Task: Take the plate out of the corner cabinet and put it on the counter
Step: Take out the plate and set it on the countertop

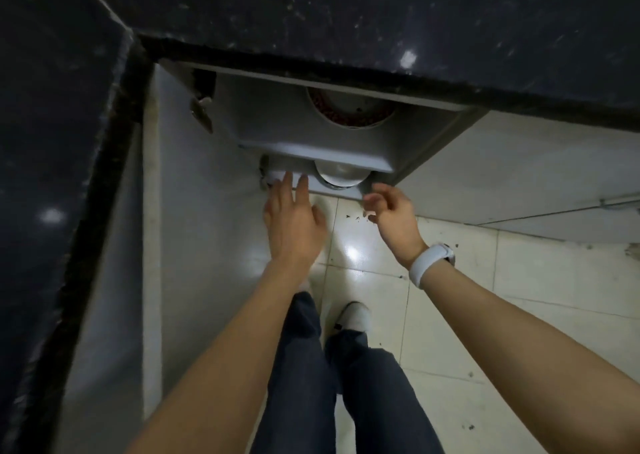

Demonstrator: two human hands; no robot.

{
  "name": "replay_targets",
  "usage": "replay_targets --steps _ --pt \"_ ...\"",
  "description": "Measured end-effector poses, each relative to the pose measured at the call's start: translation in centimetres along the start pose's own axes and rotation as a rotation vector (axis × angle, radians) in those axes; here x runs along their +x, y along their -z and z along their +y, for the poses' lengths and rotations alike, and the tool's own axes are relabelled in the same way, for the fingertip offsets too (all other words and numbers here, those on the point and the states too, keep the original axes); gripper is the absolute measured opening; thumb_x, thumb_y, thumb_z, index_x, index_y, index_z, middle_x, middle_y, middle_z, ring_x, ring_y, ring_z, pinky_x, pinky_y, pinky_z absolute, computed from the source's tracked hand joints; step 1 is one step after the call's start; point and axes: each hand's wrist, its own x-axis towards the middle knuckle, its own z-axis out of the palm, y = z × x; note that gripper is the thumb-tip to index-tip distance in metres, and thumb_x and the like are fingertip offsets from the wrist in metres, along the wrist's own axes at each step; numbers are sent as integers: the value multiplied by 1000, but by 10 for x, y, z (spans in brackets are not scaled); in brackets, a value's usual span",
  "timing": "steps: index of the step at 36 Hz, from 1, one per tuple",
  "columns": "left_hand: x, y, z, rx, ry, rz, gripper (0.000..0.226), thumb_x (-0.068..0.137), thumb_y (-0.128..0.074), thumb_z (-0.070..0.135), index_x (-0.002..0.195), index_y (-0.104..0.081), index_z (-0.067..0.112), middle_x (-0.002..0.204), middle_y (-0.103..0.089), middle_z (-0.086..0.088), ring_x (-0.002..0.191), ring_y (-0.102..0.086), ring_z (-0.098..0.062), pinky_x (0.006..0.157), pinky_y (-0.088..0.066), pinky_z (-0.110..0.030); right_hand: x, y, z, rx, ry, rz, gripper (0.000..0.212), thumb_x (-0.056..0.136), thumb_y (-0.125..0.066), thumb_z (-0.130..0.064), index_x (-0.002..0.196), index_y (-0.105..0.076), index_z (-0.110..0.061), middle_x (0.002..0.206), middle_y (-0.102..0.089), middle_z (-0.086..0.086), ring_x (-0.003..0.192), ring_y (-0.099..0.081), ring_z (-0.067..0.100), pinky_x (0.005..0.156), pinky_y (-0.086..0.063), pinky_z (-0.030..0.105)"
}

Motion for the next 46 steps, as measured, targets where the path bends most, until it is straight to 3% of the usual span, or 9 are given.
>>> replay_targets --steps 5,10,13,17,24,28,36,40,46 --pt "81 -58 -18 -26 40 -38 67 87 -48 22 145 -16 15 157 -15 -13 146 -6 -31 116 -19 -55 82 -29 9 284 -62 31 35 93 -36 -11 127 -36 -3 104 -54 10 93 -56 24 86 -50 39" --pt "129 -101 -34 103 -87 -104 70 87 -50 29 144 -9 28 160 2 -4 146 7 -31 117 -12 -57 160 -46 18 590 -189 66 30 91 -47 -16 116 -47 -1 67 -50 6 58 -52 18 64 -51 35" --pt "137 -113 -48 230 -155 -82 75 86 -49 33 145 -1 31 159 9 -2 145 13 -30 117 -5 -60 183 -49 17 763 -174 20 33 93 -43 -16 122 -47 -1 92 -58 10 88 -58 23 84 -52 37" --pt "135 -114 -58 259 -193 -76 77 87 -48 30 144 4 34 159 13 0 145 15 -26 116 -3 -61 190 -54 5 886 -156 48 16 85 -46 1 89 -60 -4 87 -64 13 86 -64 27 73 -59 35" --pt "131 -96 -55 200 -161 -207 70 90 -44 25 145 -1 33 158 16 4 145 18 -22 116 -1 -56 190 -50 -9 750 -243 70 24 85 -40 2 74 -57 -11 90 -65 14 91 -65 30 63 -62 35" --pt "112 -84 -54 41 -40 -188 58 91 -43 22 144 -19 20 159 -7 -6 147 0 -27 118 -15 -53 167 -51 -12 740 -278 101 22 83 -42 7 72 -55 -6 97 -62 16 87 -64 30 82 -57 41" --pt "39 -51 -42 -473 272 -30 38 88 -42 15 123 -49 4 128 -53 -22 119 -50 -35 104 -41 -38 67 -34 23 647 -310 2 25 89 -39 1 110 -52 -2 106 -64 19 83 -65 25 61 -61 25" --pt "-5 -33 -31 -589 430 -83 37 86 -42 26 119 -48 10 122 -53 -27 112 -53 -43 97 -45 -58 -4 -4 32 556 -381 -32 13 91 -45 -5 103 -50 -3 94 -63 15 75 -65 22 57 -60 24" --pt "-61 12 16 -611 467 -181 47 92 -48 27 135 -38 11 141 -41 -17 120 -46 -26 107 -38 -43 -106 74 30 449 -364 -108 15 91 -49 -13 105 -52 -14 99 -66 13 72 -71 15 59 -60 24"
